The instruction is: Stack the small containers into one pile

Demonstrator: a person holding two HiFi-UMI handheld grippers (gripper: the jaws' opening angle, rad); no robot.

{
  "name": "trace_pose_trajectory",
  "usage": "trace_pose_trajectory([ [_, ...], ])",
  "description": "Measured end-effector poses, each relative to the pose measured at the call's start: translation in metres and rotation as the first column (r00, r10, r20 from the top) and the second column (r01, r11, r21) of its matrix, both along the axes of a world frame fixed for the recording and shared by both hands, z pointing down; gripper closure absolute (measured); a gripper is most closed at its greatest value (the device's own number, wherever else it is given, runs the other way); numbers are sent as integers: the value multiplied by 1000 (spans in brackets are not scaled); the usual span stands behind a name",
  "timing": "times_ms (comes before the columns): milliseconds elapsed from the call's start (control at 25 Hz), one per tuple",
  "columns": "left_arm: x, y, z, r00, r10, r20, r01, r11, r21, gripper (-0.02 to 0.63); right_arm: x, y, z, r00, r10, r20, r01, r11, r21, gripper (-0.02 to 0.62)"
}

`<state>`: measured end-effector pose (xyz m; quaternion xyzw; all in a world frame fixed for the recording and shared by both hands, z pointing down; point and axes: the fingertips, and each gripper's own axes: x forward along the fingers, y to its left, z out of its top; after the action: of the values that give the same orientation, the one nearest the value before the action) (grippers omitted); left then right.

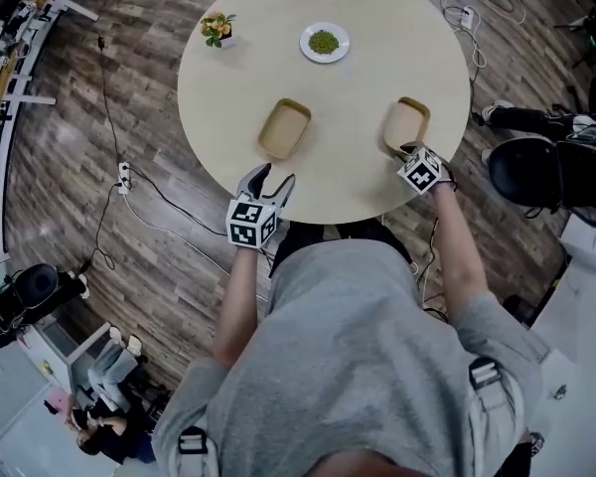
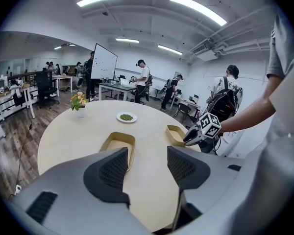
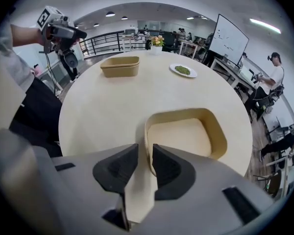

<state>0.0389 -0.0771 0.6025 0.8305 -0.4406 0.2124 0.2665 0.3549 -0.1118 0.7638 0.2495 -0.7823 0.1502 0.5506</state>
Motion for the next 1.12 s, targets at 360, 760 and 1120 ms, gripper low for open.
trace_pose_trajectory([
  [360, 20, 12, -1, 993, -114, 14, 114, 993, -3, 339, 2, -3, 11, 993, -114, -39, 117, 989, 87, 565],
  [760, 17, 3, 0, 995, -103, 3, 103, 994, 24, 341, -10, -9, 2, 997, -71, -42, 76, 988, 134, 571],
  [1120, -26, -7, -6, 998, 47, -38, -45, 998, 48, 344, -46, -8, -28, 993, 87, -75, -72, 980, 186, 572],
])
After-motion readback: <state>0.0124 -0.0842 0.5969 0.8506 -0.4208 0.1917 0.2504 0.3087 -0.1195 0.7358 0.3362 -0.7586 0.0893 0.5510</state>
